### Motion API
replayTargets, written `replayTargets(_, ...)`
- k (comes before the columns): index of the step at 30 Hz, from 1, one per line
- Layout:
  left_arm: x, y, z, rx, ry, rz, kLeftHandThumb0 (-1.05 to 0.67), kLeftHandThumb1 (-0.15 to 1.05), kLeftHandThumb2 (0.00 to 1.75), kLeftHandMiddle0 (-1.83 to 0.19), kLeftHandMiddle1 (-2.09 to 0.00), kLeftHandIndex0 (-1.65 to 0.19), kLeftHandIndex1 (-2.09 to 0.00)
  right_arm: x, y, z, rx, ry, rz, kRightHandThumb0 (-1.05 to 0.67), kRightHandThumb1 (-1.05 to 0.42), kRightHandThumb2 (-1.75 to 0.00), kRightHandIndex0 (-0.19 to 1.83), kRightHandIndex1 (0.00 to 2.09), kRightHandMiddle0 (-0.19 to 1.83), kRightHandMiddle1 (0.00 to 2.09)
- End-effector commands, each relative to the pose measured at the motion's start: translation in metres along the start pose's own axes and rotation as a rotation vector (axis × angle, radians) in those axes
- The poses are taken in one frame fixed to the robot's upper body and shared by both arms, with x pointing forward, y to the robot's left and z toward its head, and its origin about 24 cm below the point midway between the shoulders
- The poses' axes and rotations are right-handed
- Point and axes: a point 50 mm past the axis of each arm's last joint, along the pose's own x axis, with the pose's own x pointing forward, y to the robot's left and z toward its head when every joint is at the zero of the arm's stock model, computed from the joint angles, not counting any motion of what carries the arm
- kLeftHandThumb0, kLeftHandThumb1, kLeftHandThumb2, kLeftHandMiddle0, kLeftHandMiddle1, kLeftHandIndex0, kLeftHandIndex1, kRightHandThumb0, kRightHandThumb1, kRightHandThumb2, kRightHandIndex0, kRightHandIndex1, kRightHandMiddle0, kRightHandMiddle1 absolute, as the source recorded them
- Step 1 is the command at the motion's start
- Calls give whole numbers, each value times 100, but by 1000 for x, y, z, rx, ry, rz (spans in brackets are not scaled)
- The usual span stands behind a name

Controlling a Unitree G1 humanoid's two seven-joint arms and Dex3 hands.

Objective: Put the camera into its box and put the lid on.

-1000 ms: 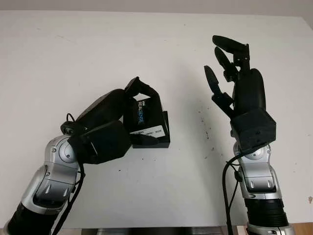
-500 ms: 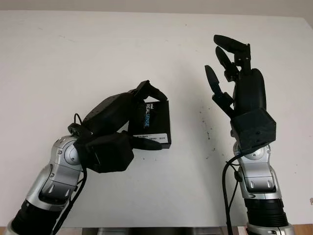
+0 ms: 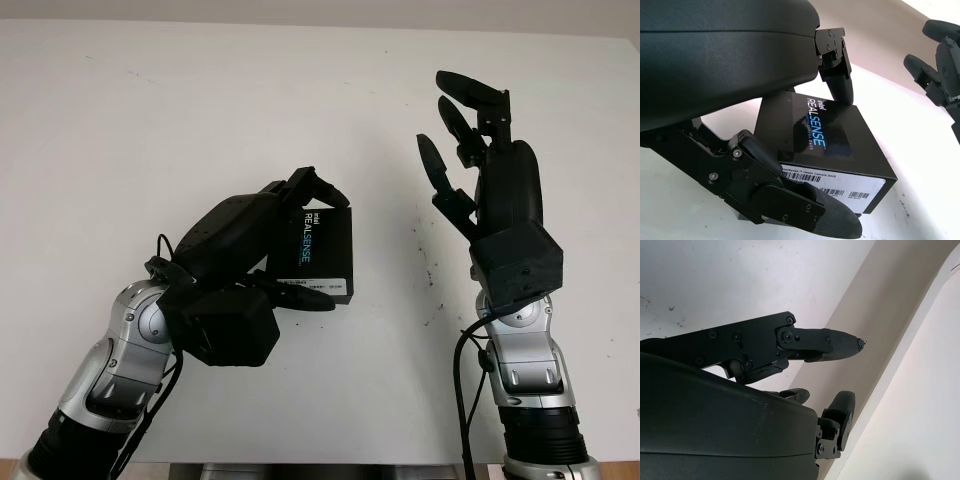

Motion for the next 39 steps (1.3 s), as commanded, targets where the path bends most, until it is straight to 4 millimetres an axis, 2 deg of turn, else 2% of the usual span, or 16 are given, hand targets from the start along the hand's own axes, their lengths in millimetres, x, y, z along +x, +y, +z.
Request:
replayTargets(1,-2,-13,6,-2,-21,-35,-31,105,42,-56,-209,4,-206,-2,-1,3,1,-9,-5,-53,-105,-39,36,8,-6,88)
replayTargets(5,-5,-14,7,82,22,-23,-32,105,40,-58,-209,8,-206,-3,-1,3,3,-7,-2,-53,-105,-39,36,8,-6,87)
replayTargets(6,-5,-14,7,98,32,-20,-34,105,40,-54,-209,9,-207,-3,-1,3,5,-6,-1,-53,-105,-39,35,7,-6,87)
replayTargets(9,-7,-15,8,153,68,-27,-36,105,41,-35,-209,16,-205,-3,-1,3,3,-8,0,-53,-105,-40,35,7,-6,86)
replayTargets(12,-8,-15,8,230,99,-35,-40,105,42,-17,-209,19,-193,-3,-1,3,5,-7,-2,-52,-105,-39,35,7,-6,86)
replayTargets(15,-9,-17,8,322,115,-58,-47,105,40,12,-209,19,-169,-3,-1,3,7,-6,0,-53,-105,-39,35,7,-6,87)
replayTargets(16,-9,-17,8,347,122,-74,-49,105,41,15,-188,19,-150,-3,-1,3,8,-7,2,-53,-105,-39,35,7,-6,86)
replayTargets(17,-10,-17,8,368,130,-90,-52,105,41,18,-144,19,-118,-3,-1,3,6,-9,3,-53,-105,-39,34,7,-6,86)
replayTargets(19,-11,-18,8,400,145,-111,-54,105,40,16,-87,19,-81,-3,-1,4,0,-7,4,-53,-105,-40,35,7,-6,87)
replayTargets(20,-11,-18,9,406,150,-118,-55,105,39,10,-50,16,-57,-3,-1,4,-2,-7,3,-53,-105,-40,35,8,-6,87)
replayTargets(21,-12,-17,9,412,154,-122,-57,105,39,8,-31,14,-43,-3,-1,4,-2,-8,2,-53,-105,-40,35,8,-6,87)
replayTargets(23,-13,-16,10,414,157,-127,-65,105,41,13,-10,17,-22,-3,0,4,4,-9,0,-53,-105,-39,35,8,-6,89)
replayTargets(26,-15,-14,10,390,164,-168,-75,105,45,18,-1,19,-4,-3,0,4,-2,-9,-2,-53,-105,-39,36,8,-7,90)
replayTargets(30,-16,-4,8,230,142,-229,-90,105,57,19,0,19,0,-3,-1,3,-6,-10,3,-52,-105,-39,36,8,-8,91)
replayTargets(34,-17,21,6,34,91,-231,-95,105,66,19,0,19,0,-2,-3,3,-3,-6,-1,-52,-105,-38,36,8,-7,91)
replayTargets(39,-26,55,2,-125,57,-209,-98,105,71,19,0,19,0,-2,-4,3,12,-6,1,-51,-105,-36,35,8,-7,92)
